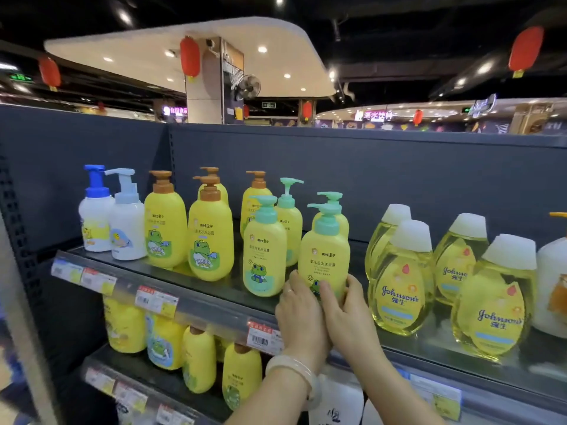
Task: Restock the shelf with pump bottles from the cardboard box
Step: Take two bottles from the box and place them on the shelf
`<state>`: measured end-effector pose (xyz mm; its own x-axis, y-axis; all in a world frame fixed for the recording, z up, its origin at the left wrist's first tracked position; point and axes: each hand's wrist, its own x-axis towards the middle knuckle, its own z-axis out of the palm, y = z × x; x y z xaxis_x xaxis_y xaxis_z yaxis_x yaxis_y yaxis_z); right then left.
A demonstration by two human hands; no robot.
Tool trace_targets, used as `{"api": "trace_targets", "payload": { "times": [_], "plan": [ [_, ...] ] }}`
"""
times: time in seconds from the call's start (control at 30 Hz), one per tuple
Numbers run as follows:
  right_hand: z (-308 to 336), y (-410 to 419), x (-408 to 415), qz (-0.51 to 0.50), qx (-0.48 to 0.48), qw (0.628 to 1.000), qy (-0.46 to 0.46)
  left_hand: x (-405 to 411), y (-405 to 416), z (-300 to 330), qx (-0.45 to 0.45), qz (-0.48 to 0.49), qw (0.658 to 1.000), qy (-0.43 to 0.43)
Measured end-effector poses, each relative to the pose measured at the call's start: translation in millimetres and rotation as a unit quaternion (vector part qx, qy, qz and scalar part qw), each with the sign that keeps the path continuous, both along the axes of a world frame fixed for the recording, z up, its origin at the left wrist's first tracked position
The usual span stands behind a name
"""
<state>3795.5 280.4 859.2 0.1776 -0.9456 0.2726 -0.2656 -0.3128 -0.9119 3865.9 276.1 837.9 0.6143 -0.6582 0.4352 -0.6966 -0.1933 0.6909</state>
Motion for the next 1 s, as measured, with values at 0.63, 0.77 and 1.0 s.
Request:
{"api": "trace_targets", "payload": {
  "times": [0.63, 0.77, 1.0],
  "plan": [
    [4.4, -13.7, 13.5, -0.016, 0.001, 0.999, 0.041, 81.5, 9.4, 15.9, 0.011, 0.014, 0.995, 0.098],
    [0.7, -16.4, 13.5, -0.020, 0.008, 0.999, 0.045, 81.0, 7.9, 12.9, 0.009, 0.017, 0.996, 0.092],
    [-0.8, -18.1, 9.8, -0.013, 0.016, 0.999, 0.045, 81.8, 7.6, 7.0, -0.009, 0.020, 0.996, 0.085]
  ]
}}
